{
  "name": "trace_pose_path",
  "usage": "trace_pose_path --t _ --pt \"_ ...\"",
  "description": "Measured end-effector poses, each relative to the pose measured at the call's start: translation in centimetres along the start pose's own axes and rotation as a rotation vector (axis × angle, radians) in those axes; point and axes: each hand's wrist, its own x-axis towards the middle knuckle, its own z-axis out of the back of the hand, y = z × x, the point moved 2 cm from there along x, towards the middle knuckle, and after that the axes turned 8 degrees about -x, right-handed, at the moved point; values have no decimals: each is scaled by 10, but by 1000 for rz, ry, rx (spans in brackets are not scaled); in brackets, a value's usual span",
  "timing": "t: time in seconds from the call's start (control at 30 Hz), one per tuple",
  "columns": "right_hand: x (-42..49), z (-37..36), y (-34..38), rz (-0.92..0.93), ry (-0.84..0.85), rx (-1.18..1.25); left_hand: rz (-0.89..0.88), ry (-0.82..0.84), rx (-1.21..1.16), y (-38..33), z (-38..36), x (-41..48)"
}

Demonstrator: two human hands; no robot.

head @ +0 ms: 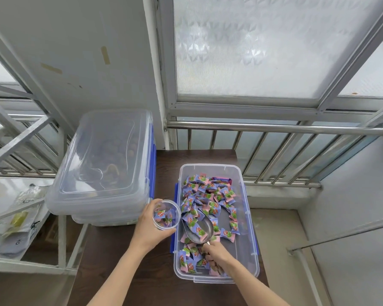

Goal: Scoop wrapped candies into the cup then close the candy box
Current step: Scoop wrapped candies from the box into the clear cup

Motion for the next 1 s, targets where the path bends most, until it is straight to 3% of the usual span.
trace_pose_path --t 0.3,0.57,0.8,1.0 --pt "16 8 -11 12 77 232 17 8 -6 3 0 -1" --pt "-6 42 -23 85 34 225 -11 12 8 -2 1 -2" --pt "-65 78 26 247 12 -181 -59 79 18 -16 4 -3" --pt "-105 85 100 265 21 -821 -76 127 19 -17 7 -7"
